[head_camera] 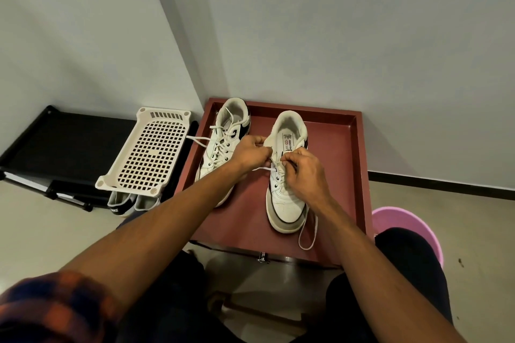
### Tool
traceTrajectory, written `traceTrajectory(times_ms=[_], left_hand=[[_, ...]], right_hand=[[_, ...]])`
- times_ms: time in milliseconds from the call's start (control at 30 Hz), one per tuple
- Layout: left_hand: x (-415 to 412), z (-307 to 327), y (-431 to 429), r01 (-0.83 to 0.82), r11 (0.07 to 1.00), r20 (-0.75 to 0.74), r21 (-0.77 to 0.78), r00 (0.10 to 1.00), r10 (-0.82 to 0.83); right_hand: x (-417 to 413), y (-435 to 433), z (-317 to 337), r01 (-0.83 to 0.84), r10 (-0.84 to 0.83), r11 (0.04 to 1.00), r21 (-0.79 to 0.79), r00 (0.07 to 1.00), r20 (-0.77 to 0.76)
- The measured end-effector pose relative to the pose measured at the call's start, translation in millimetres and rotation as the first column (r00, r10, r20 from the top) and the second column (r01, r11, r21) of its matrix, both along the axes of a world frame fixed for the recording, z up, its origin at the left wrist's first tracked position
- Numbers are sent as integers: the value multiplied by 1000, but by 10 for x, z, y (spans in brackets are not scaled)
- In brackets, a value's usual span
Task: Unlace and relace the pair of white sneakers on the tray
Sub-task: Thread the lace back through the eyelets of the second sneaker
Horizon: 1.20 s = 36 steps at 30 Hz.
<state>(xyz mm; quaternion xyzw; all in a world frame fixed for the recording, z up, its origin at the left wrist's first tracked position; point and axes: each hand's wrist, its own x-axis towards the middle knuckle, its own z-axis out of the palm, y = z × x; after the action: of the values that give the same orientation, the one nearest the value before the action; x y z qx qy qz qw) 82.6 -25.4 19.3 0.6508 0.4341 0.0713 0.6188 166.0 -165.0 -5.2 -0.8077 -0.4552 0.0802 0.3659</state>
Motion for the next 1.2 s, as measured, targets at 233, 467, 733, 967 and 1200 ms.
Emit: traceTrajectory(times_ms=[233,467,733,967,1200], left_hand=[[-4,-15,-22,0,1000,51,-14,999,1],[-108,2,-16,103,994,124,-33,987,-98],[-297,-212,-105,94,979,87,183,990,-112],[-268,-117,-100,349,717,-166,603,934,-316],[-414,78,226,459,483,-349,746,887,-303]], right_hand=[[-2,4,-20,-17,17,1000,5,999,-36],[10,16,-38,85,-84,996,-10,944,-318],[69,2,60,118,-72,993,30,774,-629],[116,-2,183,45,-82,996,-82,839,-539],[180,360,779,8,31,990,-143,964,264]])
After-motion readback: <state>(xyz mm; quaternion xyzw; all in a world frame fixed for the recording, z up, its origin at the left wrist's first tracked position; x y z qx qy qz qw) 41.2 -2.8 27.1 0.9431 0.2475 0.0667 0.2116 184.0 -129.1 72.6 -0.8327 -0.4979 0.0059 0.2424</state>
